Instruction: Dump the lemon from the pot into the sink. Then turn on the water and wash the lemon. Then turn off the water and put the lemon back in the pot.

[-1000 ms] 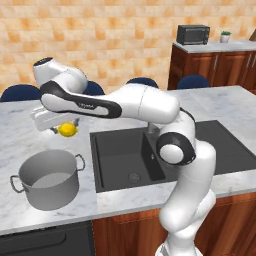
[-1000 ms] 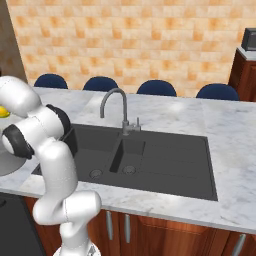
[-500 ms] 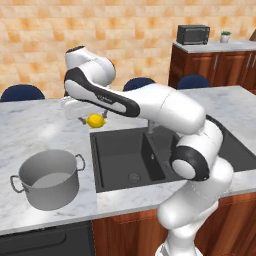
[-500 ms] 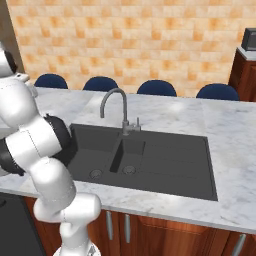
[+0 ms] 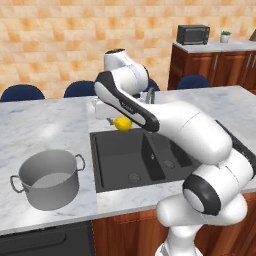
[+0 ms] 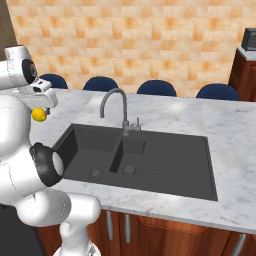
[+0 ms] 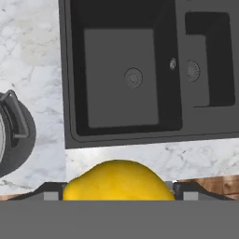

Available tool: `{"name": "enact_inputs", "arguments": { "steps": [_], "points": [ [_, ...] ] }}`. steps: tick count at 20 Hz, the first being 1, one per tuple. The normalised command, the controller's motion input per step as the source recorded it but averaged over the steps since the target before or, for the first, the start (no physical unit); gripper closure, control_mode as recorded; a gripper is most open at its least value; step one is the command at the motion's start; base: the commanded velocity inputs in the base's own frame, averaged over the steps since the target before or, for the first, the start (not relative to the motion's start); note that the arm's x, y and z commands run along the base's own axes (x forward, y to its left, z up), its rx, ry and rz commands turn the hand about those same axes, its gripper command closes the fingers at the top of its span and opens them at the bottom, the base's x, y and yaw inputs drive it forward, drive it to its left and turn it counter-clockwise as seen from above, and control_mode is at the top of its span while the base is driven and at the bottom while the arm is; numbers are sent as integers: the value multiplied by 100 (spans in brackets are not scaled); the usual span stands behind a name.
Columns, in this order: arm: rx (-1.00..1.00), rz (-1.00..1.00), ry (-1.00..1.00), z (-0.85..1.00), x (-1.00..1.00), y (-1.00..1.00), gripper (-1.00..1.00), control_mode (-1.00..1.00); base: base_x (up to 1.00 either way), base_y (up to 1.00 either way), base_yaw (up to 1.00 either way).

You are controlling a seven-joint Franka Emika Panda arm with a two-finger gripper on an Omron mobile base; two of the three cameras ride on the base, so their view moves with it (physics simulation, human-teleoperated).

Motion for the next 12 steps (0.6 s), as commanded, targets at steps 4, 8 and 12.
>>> {"name": "enact_inputs", "arguments": {
  "steps": [4,8,12],
  "points": [
    [0,-7,-5,-15,0,-14,100,-100,0,0,0],
    [0,-10,0,-46,16,-30,100,-100,0,0,0],
    [0,-10,0,-55,24,-36,100,-100,0,0,0]
  ]
}}
